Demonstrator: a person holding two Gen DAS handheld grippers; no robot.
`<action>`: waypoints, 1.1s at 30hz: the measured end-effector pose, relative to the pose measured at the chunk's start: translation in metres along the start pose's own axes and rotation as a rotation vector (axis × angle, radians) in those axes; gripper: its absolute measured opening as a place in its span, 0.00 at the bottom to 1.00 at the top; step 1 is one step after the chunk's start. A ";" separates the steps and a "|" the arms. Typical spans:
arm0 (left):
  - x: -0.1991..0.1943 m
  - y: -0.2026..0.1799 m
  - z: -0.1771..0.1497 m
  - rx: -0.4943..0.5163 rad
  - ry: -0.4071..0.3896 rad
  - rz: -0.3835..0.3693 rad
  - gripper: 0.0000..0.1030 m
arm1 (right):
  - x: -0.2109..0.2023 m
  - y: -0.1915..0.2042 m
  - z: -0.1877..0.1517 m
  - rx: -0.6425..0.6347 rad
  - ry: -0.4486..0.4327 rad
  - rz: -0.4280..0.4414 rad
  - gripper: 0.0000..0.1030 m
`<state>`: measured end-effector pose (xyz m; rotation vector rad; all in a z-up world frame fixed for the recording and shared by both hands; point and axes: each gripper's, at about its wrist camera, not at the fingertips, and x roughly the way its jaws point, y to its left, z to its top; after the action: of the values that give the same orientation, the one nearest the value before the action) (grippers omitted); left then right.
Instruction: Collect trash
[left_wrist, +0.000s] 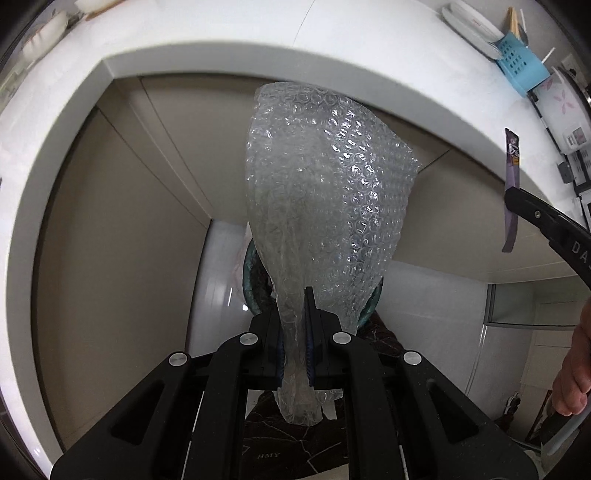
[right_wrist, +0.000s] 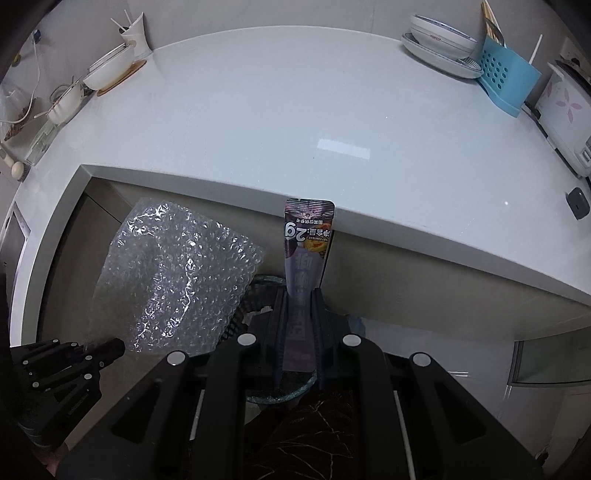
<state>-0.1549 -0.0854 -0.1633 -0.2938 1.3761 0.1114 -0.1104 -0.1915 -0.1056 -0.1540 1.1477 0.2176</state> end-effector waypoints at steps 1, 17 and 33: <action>0.006 0.001 -0.001 -0.008 0.009 -0.004 0.07 | 0.003 0.001 -0.002 -0.002 0.002 0.006 0.12; 0.074 0.010 0.002 -0.009 0.090 0.047 0.07 | 0.059 0.008 -0.025 -0.021 0.040 0.026 0.12; 0.127 0.003 -0.002 0.061 0.108 0.129 0.08 | 0.088 -0.001 -0.038 0.017 0.098 0.085 0.12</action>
<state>-0.1323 -0.0951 -0.2882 -0.1614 1.5029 0.1619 -0.1094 -0.1927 -0.2014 -0.1020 1.2542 0.2777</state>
